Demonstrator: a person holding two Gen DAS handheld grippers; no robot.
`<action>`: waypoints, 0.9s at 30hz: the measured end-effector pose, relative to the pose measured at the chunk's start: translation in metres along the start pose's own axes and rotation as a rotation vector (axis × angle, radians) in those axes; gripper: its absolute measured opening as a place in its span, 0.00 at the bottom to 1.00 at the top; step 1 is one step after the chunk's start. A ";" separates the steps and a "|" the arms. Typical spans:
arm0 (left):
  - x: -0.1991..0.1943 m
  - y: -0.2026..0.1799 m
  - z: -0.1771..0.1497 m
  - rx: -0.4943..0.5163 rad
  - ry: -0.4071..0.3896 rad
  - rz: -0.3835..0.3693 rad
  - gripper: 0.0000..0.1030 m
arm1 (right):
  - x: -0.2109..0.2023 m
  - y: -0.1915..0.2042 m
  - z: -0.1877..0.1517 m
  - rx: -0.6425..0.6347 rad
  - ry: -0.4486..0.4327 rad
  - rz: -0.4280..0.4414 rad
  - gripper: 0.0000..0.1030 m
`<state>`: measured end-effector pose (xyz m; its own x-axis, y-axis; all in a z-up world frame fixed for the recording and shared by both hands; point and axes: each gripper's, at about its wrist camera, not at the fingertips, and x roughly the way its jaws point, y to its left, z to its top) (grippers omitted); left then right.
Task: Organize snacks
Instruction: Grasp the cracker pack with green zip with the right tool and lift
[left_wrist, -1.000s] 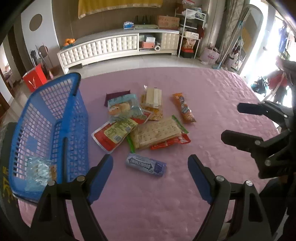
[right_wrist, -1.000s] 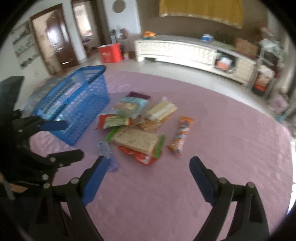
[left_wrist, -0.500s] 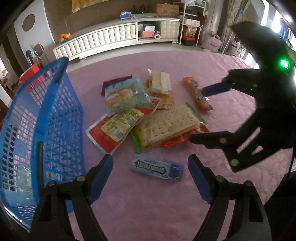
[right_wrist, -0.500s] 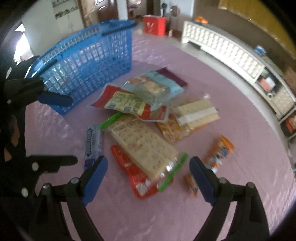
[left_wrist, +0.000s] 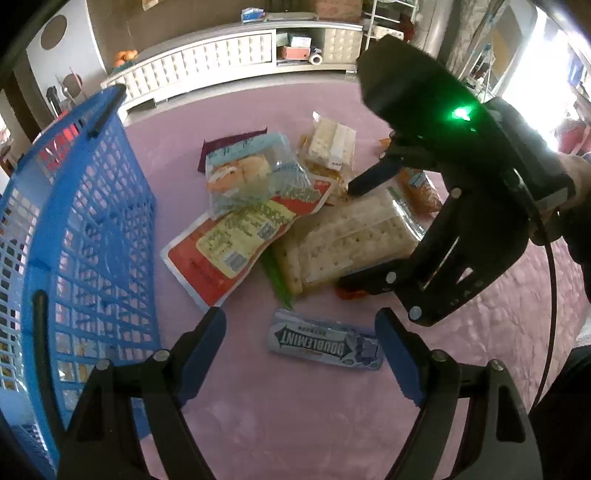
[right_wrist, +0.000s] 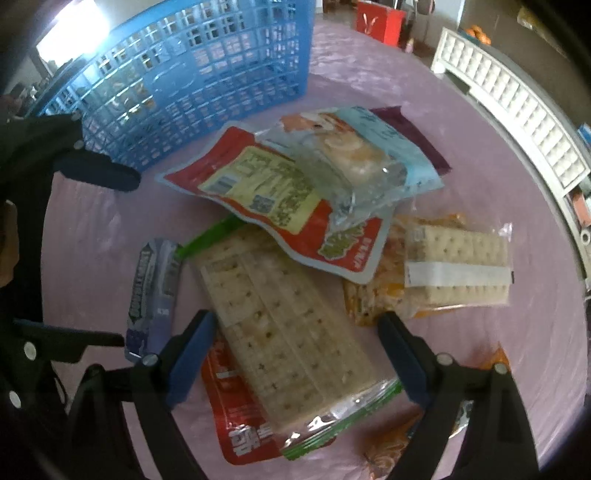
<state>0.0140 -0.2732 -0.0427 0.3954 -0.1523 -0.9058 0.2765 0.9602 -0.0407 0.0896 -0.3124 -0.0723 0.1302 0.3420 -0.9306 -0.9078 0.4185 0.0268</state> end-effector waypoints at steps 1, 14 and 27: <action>0.002 0.000 -0.001 -0.006 0.004 -0.003 0.79 | -0.002 0.002 -0.003 0.010 -0.010 0.004 0.78; -0.012 -0.004 -0.001 -0.018 -0.027 0.025 0.79 | -0.027 0.014 -0.059 0.177 -0.059 -0.103 0.71; -0.035 -0.011 0.036 -0.013 -0.099 0.078 0.79 | -0.097 -0.007 -0.098 0.493 -0.256 -0.255 0.69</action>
<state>0.0286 -0.2872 0.0041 0.5002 -0.0987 -0.8603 0.2299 0.9730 0.0221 0.0446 -0.4314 -0.0180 0.4663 0.3457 -0.8143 -0.5517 0.8332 0.0378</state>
